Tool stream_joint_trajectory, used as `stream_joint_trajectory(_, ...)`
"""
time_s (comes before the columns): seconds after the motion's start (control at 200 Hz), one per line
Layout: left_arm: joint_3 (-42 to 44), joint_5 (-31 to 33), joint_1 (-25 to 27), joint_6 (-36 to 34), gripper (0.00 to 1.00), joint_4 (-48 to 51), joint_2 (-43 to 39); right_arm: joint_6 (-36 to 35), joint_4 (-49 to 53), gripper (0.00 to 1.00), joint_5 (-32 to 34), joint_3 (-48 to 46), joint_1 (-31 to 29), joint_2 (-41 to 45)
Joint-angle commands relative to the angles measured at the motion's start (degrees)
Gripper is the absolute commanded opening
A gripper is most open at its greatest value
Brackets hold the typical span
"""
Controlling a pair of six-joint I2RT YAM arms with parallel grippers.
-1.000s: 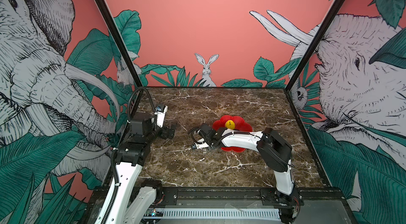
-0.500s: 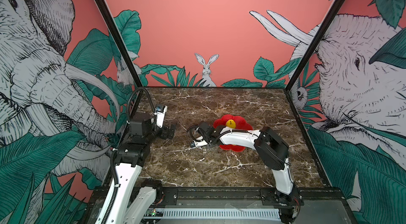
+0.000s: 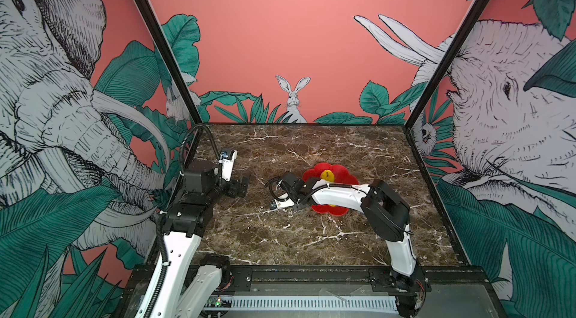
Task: Place and organize the fake fruits in the fruit bowl
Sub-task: 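Lift the second red-orange fruit and release it into the bowl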
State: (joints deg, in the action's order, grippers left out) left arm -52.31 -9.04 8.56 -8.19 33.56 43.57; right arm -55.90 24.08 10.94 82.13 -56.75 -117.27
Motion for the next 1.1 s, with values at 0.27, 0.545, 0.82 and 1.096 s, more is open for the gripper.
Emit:
stream_joint_trajectory(0.27,0.6,0.6,0.0,-0.8,1.00,0.8,-1.0,4.9,0.3,0.00,-11.9,1.7,-1.6,7.8)
stream_joint_trajectory(0.545,0.6,0.5,0.0,-0.8,1.00,0.7,-0.8,10.1,-4.5,0.00,-16.0,-0.3,-1.8,17.0)
stream_joint_trajectory(0.82,0.6,0.2,0.0,-0.8,1.00,0.8,-0.8,9.8,-6.5,0.00,-12.0,-6.5,5.2,20.5)
stream_joint_trajectory(1.096,0.7,0.6,0.0,-0.8,1.00,0.8,-1.2,9.7,-9.7,0.00,-11.2,-11.2,9.8,16.4)
